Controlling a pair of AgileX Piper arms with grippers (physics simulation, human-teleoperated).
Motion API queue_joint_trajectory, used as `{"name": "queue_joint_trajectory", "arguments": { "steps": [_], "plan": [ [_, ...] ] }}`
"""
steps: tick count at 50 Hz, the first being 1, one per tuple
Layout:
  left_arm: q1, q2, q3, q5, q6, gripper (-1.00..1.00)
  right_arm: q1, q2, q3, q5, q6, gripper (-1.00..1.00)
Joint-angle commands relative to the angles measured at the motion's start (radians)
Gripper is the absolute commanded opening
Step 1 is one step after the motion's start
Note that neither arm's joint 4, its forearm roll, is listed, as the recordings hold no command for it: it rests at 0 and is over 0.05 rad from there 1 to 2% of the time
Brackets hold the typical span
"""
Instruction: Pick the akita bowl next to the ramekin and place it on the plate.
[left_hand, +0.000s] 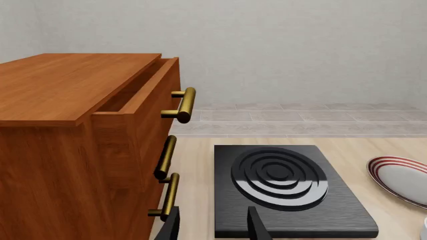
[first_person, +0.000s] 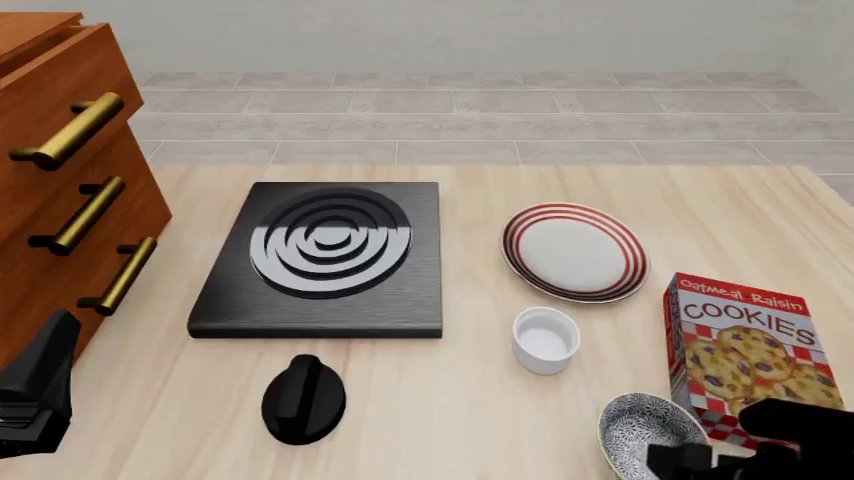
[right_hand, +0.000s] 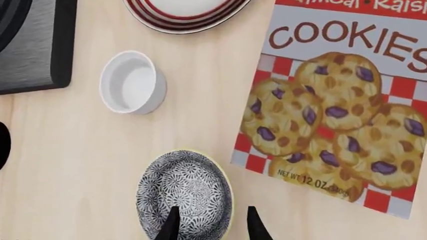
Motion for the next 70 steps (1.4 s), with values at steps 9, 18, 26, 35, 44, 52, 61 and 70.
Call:
{"name": "queue_joint_trajectory", "arguments": {
  "steps": [9,18,26,35,44,52,61,70],
  "plan": [
    [0.000,0.000,0.000,0.000,0.000,1.00,-0.023,0.022,0.005,-0.018,-0.003,1.00],
    [0.000,0.000,0.000,0.000,0.000,1.00,-0.018,0.084,0.005,-0.061,-0.013,1.00],
    [0.000,0.000,0.000,0.000,0.000,1.00,-0.014,0.182,0.005,-0.145,-0.009,1.00],
    [0.000,0.000,0.000,0.000,0.000,1.00,0.011,0.357,0.005,-0.303,0.027,-1.00],
    [0.000,0.000,0.000,0.000,0.000,1.00,0.019,0.310,0.005,-0.261,0.029,-1.00],
    [0.000,0.000,0.000,0.000,0.000,1.00,0.050,0.245,0.005,-0.203,0.036,-1.00],
    [0.000,0.000,0.000,0.000,0.000,1.00,0.104,0.229,0.005,-0.201,0.067,-1.00],
    [0.000,0.000,0.000,0.000,0.000,1.00,0.121,0.171,0.005,-0.161,0.074,-1.00]
  ]
}}
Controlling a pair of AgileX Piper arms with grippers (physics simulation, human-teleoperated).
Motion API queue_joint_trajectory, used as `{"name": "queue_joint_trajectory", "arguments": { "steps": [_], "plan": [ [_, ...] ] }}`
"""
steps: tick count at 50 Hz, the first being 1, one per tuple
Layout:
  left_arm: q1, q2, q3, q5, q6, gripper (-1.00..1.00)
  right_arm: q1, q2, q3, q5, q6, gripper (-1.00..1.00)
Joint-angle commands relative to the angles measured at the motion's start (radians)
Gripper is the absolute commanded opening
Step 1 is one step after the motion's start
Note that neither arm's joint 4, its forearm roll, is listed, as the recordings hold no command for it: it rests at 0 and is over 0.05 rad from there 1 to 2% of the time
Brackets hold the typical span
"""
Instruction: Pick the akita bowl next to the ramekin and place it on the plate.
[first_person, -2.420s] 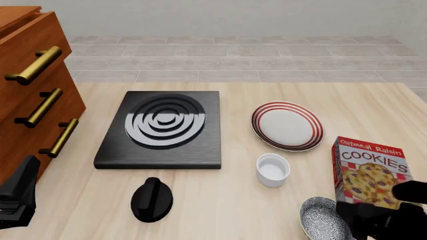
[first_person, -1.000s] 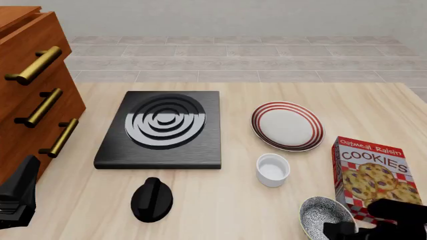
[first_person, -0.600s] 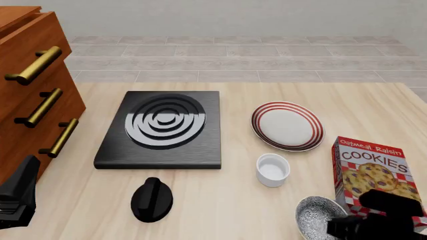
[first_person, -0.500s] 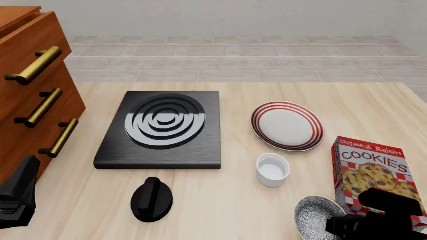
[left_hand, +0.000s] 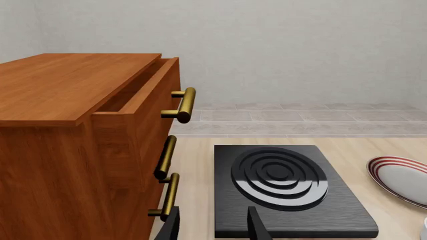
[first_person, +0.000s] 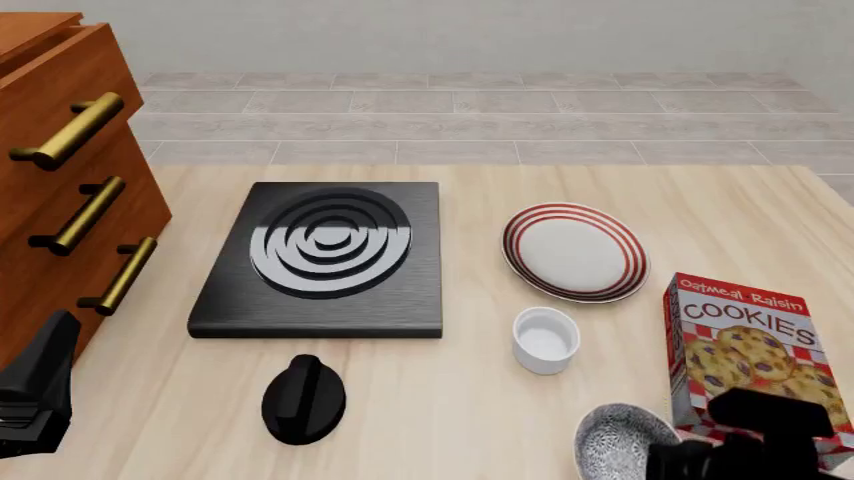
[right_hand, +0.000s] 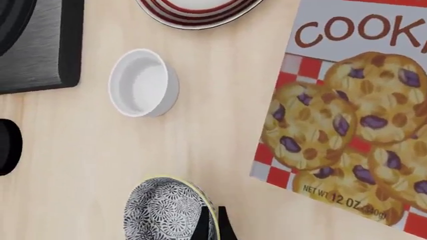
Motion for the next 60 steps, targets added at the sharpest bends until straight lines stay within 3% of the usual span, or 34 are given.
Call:
{"name": "queue_joint_trajectory", "arguments": {
  "steps": [1,7,9,19,21,33,34,35,37,47,52,60],
  "plan": [
    [0.000,0.000,0.000,0.000,0.000,1.00,0.033,-0.060,0.007,0.040,0.005,-1.00],
    [0.000,0.000,0.000,0.000,0.000,1.00,0.013,-0.145,0.007,0.094,-0.016,-1.00],
    [0.000,0.000,0.000,0.000,0.000,1.00,0.024,-0.171,0.006,0.110,0.004,-1.00],
    [0.000,0.000,0.000,0.000,0.000,1.00,0.025,-0.248,-0.035,0.182,-0.002,-1.00],
    [0.000,0.000,0.000,0.000,0.000,1.00,-0.014,-0.295,-0.053,0.231,-0.034,-1.00],
    [0.000,0.000,0.000,0.000,0.000,1.00,-0.026,-0.324,-0.109,0.291,-0.066,-1.00],
    [0.000,0.000,0.000,0.000,0.000,1.00,-0.050,-0.342,-0.126,0.316,-0.109,-1.00],
    [0.000,0.000,0.000,0.000,0.000,1.00,-0.039,-0.346,-0.127,0.317,-0.082,-1.00],
    [0.000,0.000,0.000,0.000,0.000,1.00,-0.045,-0.348,-0.141,0.328,-0.092,-1.00],
    [0.000,0.000,0.000,0.000,0.000,1.00,-0.029,-0.328,-0.164,0.305,-0.084,-1.00],
    [0.000,0.000,0.000,0.000,0.000,1.00,0.000,-0.308,-0.180,0.276,-0.047,-1.00],
    [0.000,0.000,0.000,0.000,0.000,1.00,0.014,-0.271,-0.224,0.263,-0.051,-1.00]
  ]
}}
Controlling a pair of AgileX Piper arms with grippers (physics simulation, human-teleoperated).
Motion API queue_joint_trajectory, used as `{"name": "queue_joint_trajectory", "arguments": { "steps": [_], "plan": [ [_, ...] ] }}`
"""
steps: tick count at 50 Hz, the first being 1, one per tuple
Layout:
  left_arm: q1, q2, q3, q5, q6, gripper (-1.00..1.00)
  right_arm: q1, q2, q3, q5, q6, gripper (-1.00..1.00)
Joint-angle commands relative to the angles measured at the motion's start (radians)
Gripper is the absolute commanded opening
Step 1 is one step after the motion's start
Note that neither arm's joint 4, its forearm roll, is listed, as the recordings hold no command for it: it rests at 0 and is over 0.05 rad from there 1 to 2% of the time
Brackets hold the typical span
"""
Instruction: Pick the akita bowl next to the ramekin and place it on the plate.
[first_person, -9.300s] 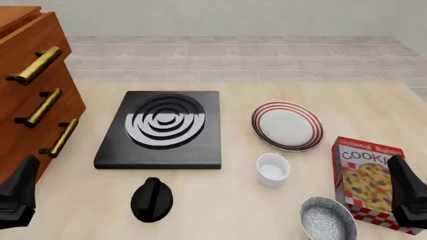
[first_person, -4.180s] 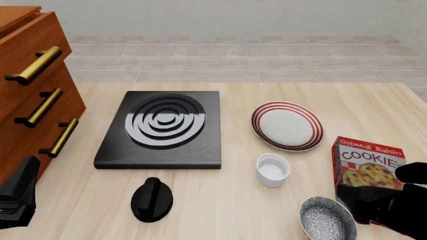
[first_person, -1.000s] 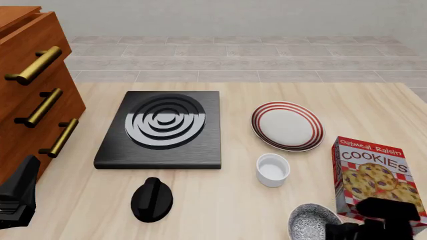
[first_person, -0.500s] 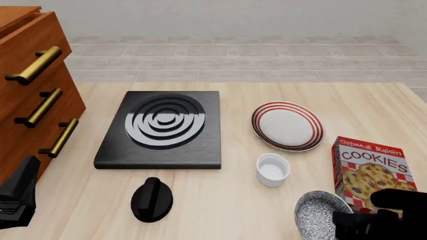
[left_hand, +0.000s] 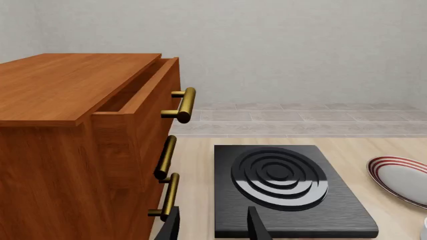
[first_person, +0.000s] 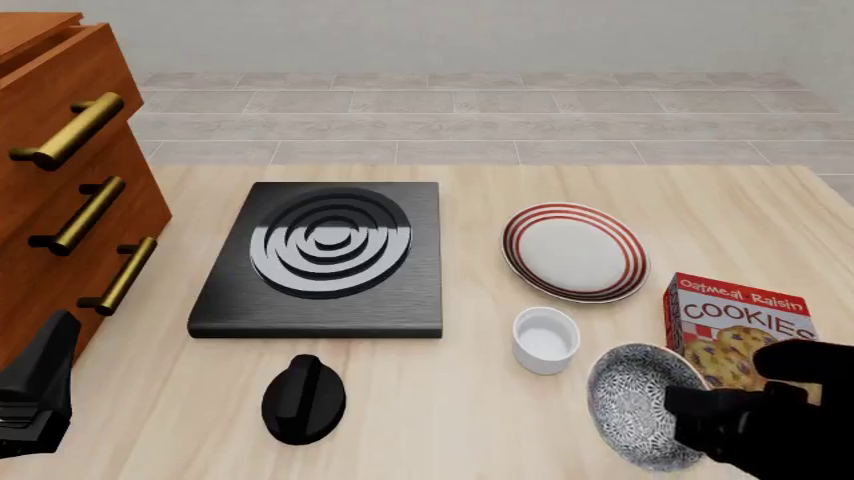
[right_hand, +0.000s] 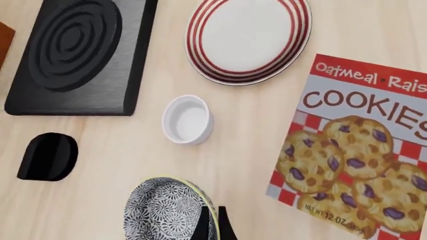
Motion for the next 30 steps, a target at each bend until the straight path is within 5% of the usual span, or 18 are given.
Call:
{"name": "queue_joint_trajectory", "arguments": {
  "steps": [1,30],
  "plan": [
    [0.000,0.000,0.000,0.000,0.000,1.00,0.024,0.030,-0.055,-0.019,0.017,-1.00],
    [0.000,0.000,0.000,0.000,0.000,1.00,-0.023,0.083,-0.170,-0.011,-0.026,-1.00]
  ]
}}
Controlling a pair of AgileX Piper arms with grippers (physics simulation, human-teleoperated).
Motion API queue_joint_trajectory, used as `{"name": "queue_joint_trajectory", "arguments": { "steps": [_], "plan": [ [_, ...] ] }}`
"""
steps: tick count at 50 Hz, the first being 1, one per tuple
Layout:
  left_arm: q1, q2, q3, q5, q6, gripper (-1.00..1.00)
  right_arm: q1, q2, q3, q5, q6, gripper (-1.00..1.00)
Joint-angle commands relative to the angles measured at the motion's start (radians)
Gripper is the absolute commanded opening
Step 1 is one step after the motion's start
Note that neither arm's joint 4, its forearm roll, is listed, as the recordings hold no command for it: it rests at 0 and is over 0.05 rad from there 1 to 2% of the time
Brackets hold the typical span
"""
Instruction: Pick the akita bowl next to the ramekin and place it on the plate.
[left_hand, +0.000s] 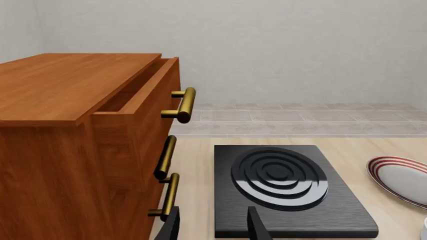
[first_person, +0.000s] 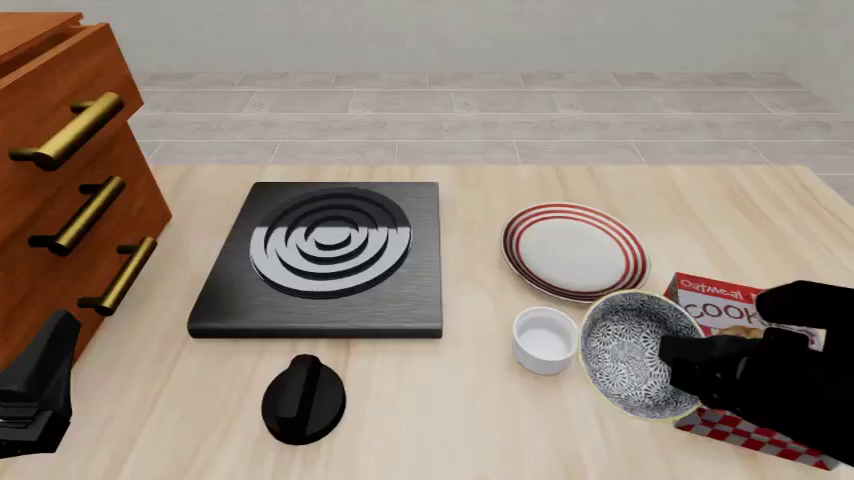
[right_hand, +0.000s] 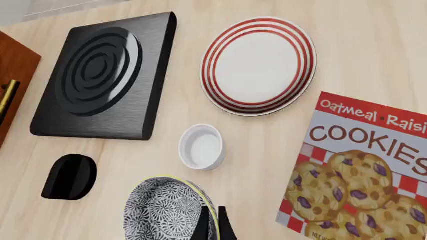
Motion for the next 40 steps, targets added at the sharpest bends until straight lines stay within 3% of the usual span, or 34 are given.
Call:
{"name": "queue_joint_trajectory", "arguments": {
  "steps": [1,22,40],
  "plan": [
    [0.000,0.000,0.000,0.000,0.000,1.00,-0.025,0.011,-0.050,0.010,-0.020,-1.00],
    [0.000,0.000,0.000,0.000,0.000,1.00,-0.078,0.088,-0.109,-0.043,-0.037,-1.00],
    [0.000,0.000,0.000,0.000,0.000,1.00,-0.097,0.155,-0.141,-0.109,-0.016,-1.00]
  ]
}}
